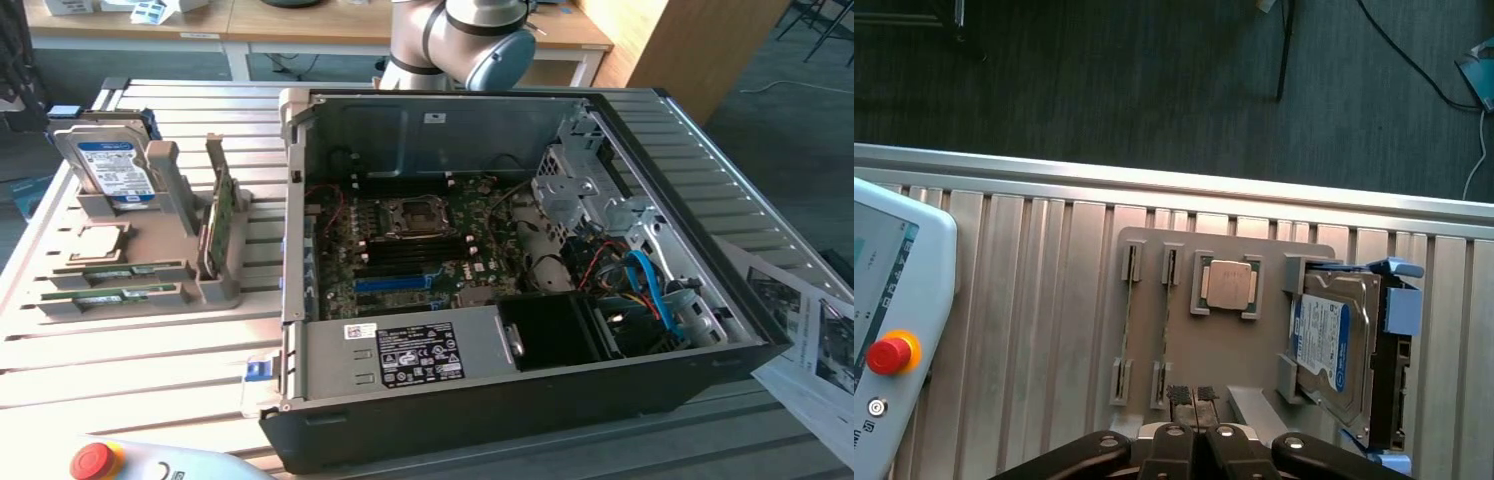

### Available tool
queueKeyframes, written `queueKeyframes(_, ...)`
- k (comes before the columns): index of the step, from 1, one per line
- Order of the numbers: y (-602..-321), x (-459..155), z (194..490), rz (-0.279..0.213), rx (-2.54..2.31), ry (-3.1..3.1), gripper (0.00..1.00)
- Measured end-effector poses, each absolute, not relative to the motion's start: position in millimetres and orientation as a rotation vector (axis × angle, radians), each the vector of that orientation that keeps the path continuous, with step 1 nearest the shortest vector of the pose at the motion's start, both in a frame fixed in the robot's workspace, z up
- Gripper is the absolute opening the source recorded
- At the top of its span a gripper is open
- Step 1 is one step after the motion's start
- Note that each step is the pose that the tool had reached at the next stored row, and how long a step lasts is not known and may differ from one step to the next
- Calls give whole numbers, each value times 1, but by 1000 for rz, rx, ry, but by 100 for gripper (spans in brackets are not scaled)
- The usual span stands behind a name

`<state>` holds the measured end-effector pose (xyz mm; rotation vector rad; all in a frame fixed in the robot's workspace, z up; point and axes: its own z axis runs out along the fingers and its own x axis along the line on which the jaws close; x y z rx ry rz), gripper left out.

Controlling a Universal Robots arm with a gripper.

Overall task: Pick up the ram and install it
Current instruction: 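Pick up the ram and move it above insertion slot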

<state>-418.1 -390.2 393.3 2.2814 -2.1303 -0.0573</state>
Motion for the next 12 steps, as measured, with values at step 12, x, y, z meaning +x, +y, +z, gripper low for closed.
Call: queueKeyframes(12, -393, -409, 393, -57, 2281, -2130, 11)
